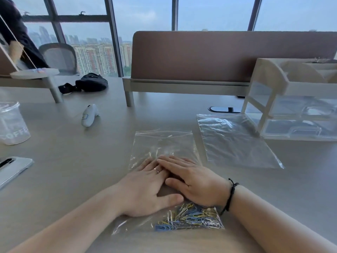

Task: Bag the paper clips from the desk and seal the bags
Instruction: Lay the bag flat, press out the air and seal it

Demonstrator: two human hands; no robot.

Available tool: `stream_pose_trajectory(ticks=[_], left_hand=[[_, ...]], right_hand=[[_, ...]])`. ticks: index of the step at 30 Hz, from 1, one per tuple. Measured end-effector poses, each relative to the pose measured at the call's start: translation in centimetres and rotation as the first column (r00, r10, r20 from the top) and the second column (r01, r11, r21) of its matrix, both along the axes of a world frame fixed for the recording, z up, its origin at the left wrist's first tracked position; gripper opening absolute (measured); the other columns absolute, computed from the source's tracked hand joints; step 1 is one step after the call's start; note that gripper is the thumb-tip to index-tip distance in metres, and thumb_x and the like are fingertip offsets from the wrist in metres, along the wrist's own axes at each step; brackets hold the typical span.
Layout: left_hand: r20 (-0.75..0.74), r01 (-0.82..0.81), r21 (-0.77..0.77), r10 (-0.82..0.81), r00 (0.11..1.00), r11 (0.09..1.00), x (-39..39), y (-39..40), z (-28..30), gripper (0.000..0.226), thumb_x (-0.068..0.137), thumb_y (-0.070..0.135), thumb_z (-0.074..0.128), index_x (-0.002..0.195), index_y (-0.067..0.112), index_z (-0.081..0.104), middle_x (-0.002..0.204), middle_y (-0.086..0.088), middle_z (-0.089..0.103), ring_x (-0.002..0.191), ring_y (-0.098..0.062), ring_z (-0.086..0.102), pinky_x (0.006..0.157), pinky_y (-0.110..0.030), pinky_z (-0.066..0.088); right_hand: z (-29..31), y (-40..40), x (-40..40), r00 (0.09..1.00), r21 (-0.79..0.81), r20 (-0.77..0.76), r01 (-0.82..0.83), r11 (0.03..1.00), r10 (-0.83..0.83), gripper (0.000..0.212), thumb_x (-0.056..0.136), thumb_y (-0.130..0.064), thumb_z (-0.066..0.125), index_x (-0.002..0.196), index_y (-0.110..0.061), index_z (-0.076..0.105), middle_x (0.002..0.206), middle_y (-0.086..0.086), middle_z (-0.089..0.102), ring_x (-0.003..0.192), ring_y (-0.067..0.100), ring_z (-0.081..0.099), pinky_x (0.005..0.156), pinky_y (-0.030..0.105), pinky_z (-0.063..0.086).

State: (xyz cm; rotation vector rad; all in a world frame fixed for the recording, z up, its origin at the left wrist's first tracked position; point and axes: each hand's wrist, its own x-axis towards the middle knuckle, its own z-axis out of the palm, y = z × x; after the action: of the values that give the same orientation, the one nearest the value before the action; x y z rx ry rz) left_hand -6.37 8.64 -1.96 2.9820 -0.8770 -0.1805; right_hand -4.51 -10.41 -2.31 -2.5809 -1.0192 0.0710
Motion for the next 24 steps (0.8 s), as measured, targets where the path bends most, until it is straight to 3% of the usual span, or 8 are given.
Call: stream_pose_trajectory(ticks=[3,8,11,16,24], left_hand=[[0.005,-0.007,0.028,0.007,1.0,1.0,-0.1,0.0,-0.3,0.106,0.077,0.091,0.018,0.158,0.028,-0.007,0.168,0.005,-0.007,0.152,-0.008,-0.015,0.125,-0.035,-0.007],[0.002,-0.032,0.027,0.032,0.999,0.999,0.0,0.0,-0.4,0.114,0.069,0.096,0.016,0.156,0.03,-0.016,0.166,0.008,-0.015,0.151,-0.012,-0.022,0.125,-0.038,-0.008],[-0.021,-0.087,0.051,0.089,0.996,0.995,-0.3,0.2,-0.4,0.12,0.064,0.098,0.009,0.156,0.026,-0.018,0.164,0.01,-0.019,0.151,-0.013,-0.023,0.125,-0.039,-0.008],[-0.034,-0.173,0.044,0.175,0.984,0.984,-1.2,1.4,-0.5,0.111,0.073,0.095,0.012,0.156,0.028,-0.018,0.163,0.014,-0.023,0.15,-0.011,-0.025,0.124,-0.037,-0.009],[-0.058,-0.258,0.006,0.258,0.964,0.966,-2.2,2.2,-0.1,0.107,0.071,0.091,-0.002,0.157,0.028,-0.016,0.163,0.013,-0.024,0.148,-0.007,-0.027,0.123,-0.032,-0.012]], right_hand=[[0.0,-0.2,0.0,0.999,-0.15,0.016,0.044,0.988,-0.042,0.065,0.099,-0.056,0.031,0.155,-0.041,0.0,0.162,-0.023,-0.004,0.149,-0.002,-0.006,0.12,0.026,-0.005],[-0.1,-0.1,0.0,0.995,-0.222,0.03,0.098,0.97,-0.094,0.072,0.095,-0.065,0.026,0.153,-0.042,-0.009,0.162,-0.017,-0.012,0.148,-0.002,-0.012,0.121,0.032,-0.007],[-0.2,-0.1,0.0,0.993,-0.244,0.027,0.119,0.963,-0.116,0.076,0.093,-0.069,0.023,0.154,-0.039,-0.01,0.163,-0.016,-0.012,0.148,0.0,-0.013,0.121,0.031,-0.007],[-0.3,-0.1,0.2,0.993,-0.282,0.008,0.115,0.953,-0.118,0.078,0.091,-0.073,0.017,0.155,-0.035,-0.009,0.162,-0.016,-0.014,0.147,0.0,-0.017,0.121,0.031,-0.009],[0.0,-0.1,0.2,0.991,-0.287,-0.016,0.121,0.95,-0.131,0.08,0.089,-0.076,0.016,0.155,-0.036,-0.004,0.162,-0.017,-0.012,0.147,-0.001,-0.016,0.121,0.031,-0.009]])
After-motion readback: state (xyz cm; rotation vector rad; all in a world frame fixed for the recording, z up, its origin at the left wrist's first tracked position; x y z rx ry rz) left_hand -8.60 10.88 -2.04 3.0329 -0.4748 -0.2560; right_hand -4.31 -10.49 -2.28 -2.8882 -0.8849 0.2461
